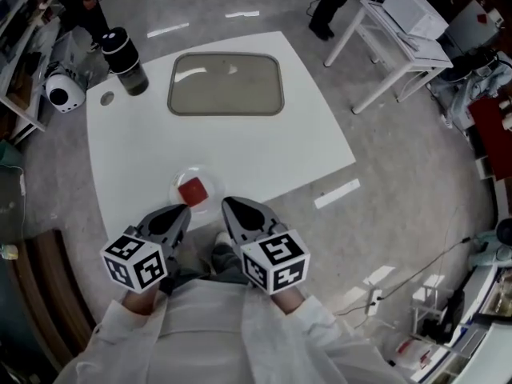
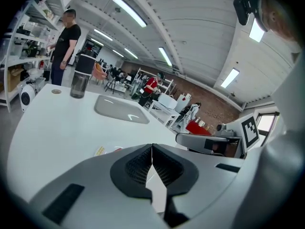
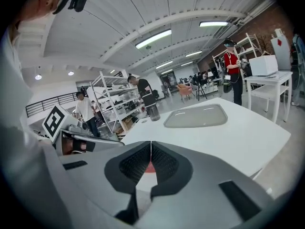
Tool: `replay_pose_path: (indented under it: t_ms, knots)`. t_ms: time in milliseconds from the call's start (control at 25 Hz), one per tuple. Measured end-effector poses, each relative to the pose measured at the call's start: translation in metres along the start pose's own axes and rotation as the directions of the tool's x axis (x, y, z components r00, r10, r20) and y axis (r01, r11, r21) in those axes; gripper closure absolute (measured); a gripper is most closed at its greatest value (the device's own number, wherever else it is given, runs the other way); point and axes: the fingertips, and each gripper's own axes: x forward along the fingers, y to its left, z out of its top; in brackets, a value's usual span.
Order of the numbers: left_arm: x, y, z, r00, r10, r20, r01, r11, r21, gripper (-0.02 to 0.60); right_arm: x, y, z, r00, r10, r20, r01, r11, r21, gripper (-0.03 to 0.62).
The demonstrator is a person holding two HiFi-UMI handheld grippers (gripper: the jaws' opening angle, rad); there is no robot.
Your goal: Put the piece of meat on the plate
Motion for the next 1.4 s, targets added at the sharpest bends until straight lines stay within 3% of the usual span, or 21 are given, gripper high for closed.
replay_pose_path:
  t_ms: [520,1400]
  knots:
    - [0.009,0.019,-0.006,0.999,0.024,-0.039,-0.026,0.998,-0.063,0.572,0.011,-0.006,-0.016,0.997,0.012,-0.072,-0.01,0.999,0.035,0.579]
    - [0.0,0.041,0.007,0.997,-0.029,-0.068,0.024,0.997,-0.077,0.571,0.029,-0.005,-0.02,0.993,-0.052,-0.102,0.061,0.993,0.097,0.579]
